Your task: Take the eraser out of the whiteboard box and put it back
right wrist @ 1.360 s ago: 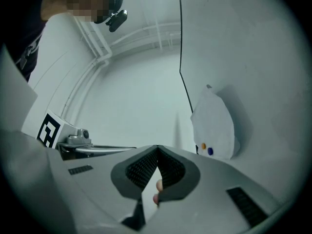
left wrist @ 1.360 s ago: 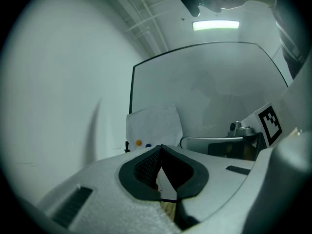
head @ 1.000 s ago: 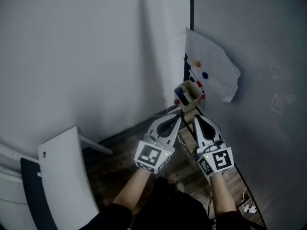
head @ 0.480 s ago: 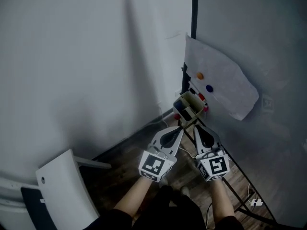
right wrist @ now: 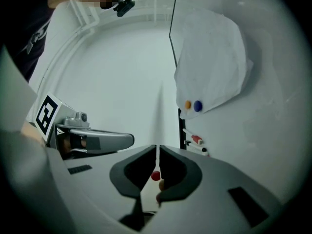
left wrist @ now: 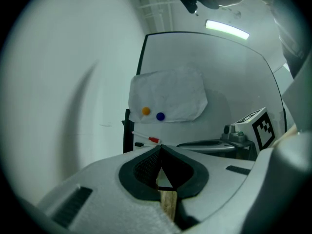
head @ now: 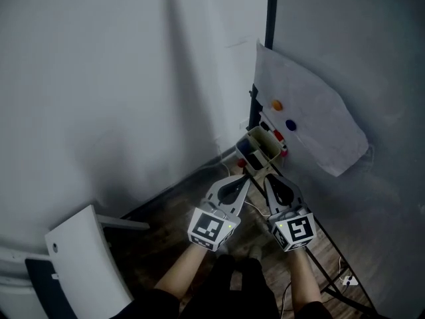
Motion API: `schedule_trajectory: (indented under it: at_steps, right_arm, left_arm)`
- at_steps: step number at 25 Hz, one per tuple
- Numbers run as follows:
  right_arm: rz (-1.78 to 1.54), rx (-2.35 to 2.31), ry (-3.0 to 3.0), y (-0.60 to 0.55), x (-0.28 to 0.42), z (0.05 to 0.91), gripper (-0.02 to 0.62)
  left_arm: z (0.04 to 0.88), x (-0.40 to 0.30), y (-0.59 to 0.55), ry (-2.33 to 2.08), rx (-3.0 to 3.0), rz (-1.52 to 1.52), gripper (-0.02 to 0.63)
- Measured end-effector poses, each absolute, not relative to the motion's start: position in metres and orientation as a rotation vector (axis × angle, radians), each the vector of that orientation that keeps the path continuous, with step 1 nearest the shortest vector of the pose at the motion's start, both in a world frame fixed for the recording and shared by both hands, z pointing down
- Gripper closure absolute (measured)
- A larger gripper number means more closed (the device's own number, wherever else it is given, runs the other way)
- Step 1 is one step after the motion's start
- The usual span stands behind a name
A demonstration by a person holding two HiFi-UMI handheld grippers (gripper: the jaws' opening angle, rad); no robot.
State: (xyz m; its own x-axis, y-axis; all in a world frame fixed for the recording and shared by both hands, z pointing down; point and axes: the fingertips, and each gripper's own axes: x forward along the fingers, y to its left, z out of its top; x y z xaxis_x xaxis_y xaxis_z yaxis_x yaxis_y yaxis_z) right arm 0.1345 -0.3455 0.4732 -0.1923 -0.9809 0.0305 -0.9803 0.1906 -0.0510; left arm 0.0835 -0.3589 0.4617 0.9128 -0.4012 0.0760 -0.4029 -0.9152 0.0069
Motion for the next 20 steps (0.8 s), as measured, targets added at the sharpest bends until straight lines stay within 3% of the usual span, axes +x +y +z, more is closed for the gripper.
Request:
schedule_trajectory:
  at_steps: [4,6,13,17,20]
  right_arm:
    - [-0.123,-1.983,2.447,-0.357,0.139,0.482,0.585]
    - [-0.133,-1.997,2.459,-0.365,0.141,0.486,0.515]
    - [-0.107,-2.103,2.531,-0.396,0.143,0.511,0.420]
    - [-0.128,-2.139,2.548,-0.405,0.144,0.526,0.417]
    - [-0.104,-2.158,2.532,-0.406,0.145,0.527,0.453]
  left_arm:
    - [0.467,0.085,-0.360,-0.659,3.040,0.118,0.601]
    - [0.469,0.084,-0.359,-0.671,3.032,0.124,0.601]
    - [0.476,0.075,-0.355,-0.691,3.015,0.143,0.601]
    - [0.483,0.067,-0.356,-0.710,3.002,0.159,0.601]
    - [0.484,0.062,-0.359,-0.723,2.996,0.167,0.601]
